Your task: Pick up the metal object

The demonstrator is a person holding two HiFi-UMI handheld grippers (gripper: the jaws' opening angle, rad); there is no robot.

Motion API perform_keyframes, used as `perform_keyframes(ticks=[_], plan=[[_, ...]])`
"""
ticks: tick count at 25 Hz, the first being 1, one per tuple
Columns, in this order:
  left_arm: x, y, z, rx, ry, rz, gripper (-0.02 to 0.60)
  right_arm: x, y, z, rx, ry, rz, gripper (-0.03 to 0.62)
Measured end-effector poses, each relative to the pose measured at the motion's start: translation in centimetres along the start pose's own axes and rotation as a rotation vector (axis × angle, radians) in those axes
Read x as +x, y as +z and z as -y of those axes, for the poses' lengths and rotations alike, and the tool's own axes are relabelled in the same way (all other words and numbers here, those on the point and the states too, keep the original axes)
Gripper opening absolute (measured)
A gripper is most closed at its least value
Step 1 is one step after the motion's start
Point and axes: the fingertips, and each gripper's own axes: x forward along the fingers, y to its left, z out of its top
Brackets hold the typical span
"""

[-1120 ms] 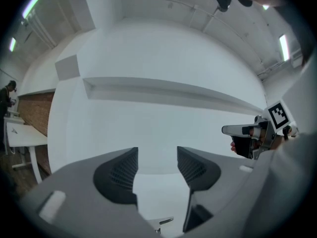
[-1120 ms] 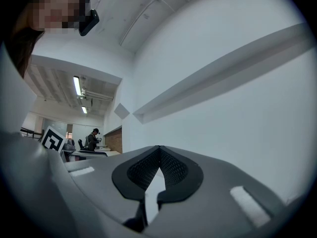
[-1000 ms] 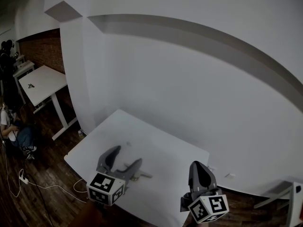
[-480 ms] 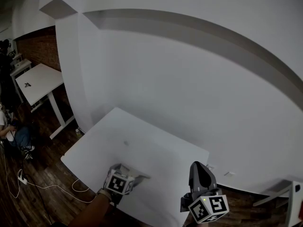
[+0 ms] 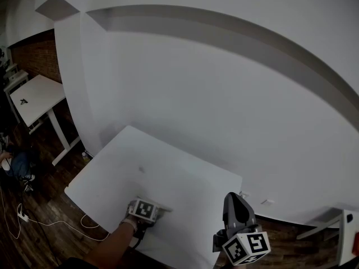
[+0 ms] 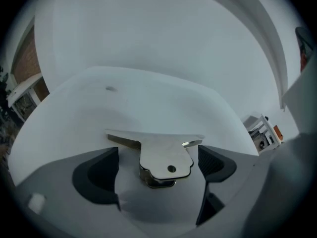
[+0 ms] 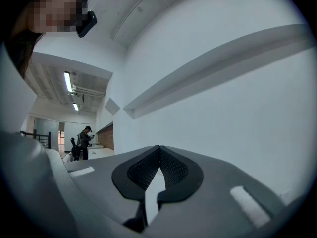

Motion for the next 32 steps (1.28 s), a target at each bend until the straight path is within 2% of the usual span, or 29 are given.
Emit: perform_keyframes(ticks=[2, 4, 8, 15, 17, 20, 29, 32], plan=[[0.4, -0.7, 0.6, 0.002, -0.010, -0.057, 0.506, 0.0, 0.0, 0.4, 0.003, -0.009, 0.001, 0.012], [0.7, -1.2, 0.6, 0.010, 0.018, -0.093, 0.502, -0.1, -0.1, 0.6, 0.008, -0.015, 0.002, 0.012], [1.1, -1.6, 0.5, 0.000, 0.077, -0.127, 0.491, -0.1, -0.2, 0.6, 0.004, -0.017, 0.000, 0.012], [1.1, -1.9, 0.4, -0.016, 0.089, -0.174, 0.463, -0.5, 0.1, 0.7, 0.007, -0.020, 0.013, 0.012], [1.0, -1.6, 0.3, -0.026, 0.091, -0.172, 0.427, -0.5, 0.2, 0.7, 0.008, -0.022, 0.017, 0.012], [0.7, -1.3, 0.1, -0.047, 0.092, -0.157, 0.299, -0.7, 0.5, 0.4, 0.006, -0.020, 0.025, 0.012], [0.5, -1.5, 0.0, -0.033, 0.088, -0.159, 0.290, -0.9, 0.6, 0.2, 0.008, -0.017, 0.033, 0.012], [-0.4, -1.2, -0.2, -0.025, 0.074, -0.128, 0.288, -0.8, 0.5, 0.0, 0.004, -0.017, 0.027, 0.012]])
